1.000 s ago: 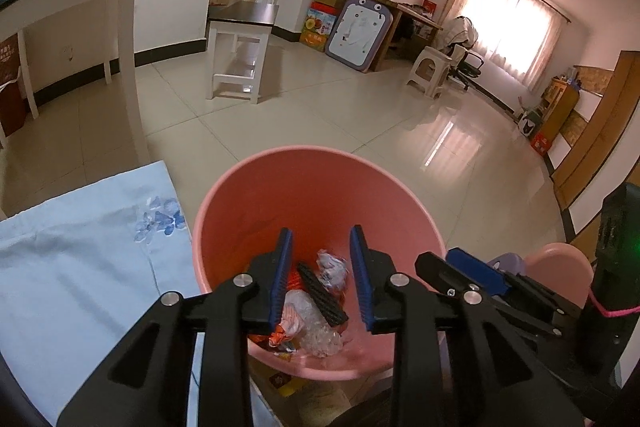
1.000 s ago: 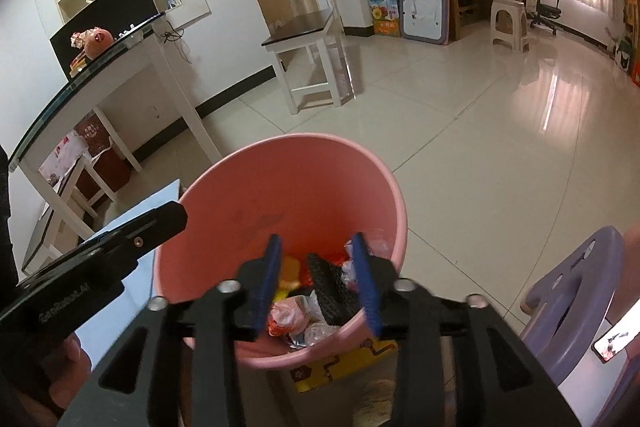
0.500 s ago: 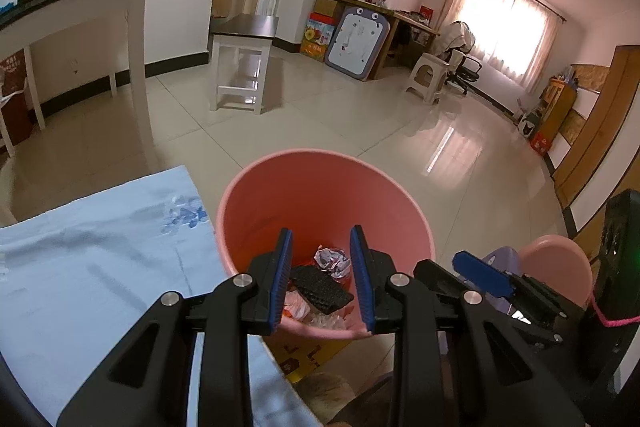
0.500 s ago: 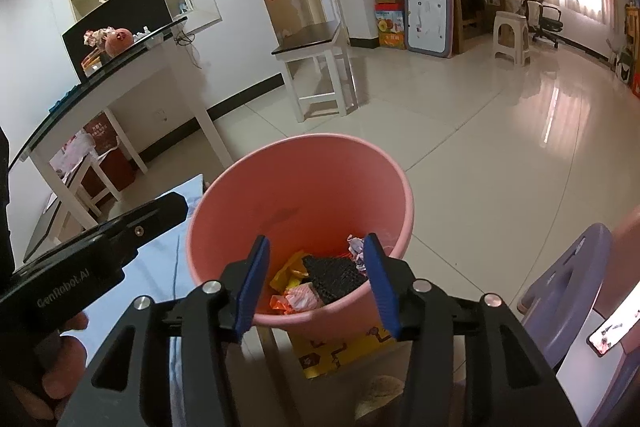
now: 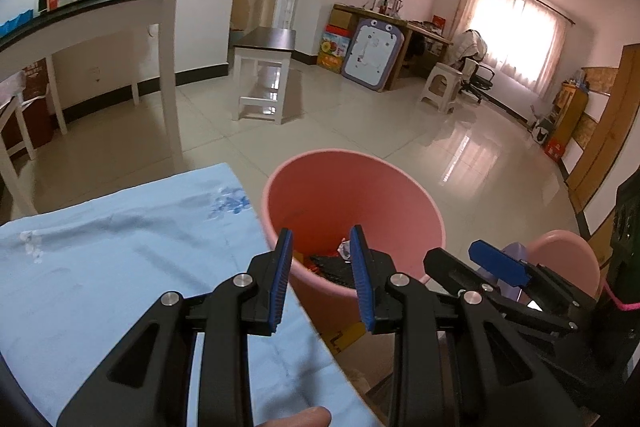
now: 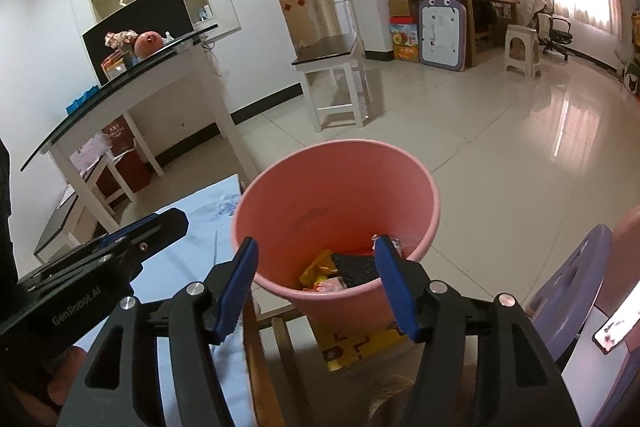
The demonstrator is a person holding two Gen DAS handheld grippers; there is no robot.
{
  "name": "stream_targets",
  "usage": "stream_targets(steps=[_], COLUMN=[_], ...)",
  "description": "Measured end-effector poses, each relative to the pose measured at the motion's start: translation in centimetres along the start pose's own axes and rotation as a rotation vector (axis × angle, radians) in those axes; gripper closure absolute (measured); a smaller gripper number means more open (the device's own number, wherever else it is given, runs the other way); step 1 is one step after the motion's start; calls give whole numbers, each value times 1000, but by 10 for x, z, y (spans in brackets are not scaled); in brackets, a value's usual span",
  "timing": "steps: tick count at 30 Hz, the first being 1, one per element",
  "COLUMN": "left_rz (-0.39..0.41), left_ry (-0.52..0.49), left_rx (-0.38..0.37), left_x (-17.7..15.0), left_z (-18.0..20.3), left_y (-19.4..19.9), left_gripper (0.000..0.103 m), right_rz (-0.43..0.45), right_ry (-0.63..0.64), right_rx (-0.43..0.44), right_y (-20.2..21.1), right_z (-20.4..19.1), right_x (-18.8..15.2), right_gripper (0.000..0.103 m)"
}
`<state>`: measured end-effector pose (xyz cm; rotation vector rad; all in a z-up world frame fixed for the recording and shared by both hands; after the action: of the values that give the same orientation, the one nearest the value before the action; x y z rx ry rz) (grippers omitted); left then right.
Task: Collect trash
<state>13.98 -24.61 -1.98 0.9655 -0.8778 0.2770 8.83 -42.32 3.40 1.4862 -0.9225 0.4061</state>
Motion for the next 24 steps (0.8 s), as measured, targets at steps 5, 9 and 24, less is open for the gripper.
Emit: stream_targets(steps=[5,9,24], left_rz=[18,33,53], left_ry=[17,20,33], left_rx=[18,35,68], left_x=[-4,-9,-20], left_z=[-6,-11,-24], left_y=[17,28,47], left_gripper=[73,73,73], right_rz=[22,28,46], right_ry=[25,43,76], right_rx=[12,18,29], right_y=[14,20,33], right_z=[-12,-19,-38], right_x=[-3,-5,-13], right_gripper=[42,42,42])
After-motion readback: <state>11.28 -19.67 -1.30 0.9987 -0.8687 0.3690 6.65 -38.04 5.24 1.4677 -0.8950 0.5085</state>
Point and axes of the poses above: each gripper's, at about its wrist camera, not at the fingertips, and y roughly against the way its jaws point, z to its right, x to its top, the point moved 6 cm from there along -y, roughly the way its jaws point, and after that the axes turned 7 degrees about -x, right-handed, at the moved point
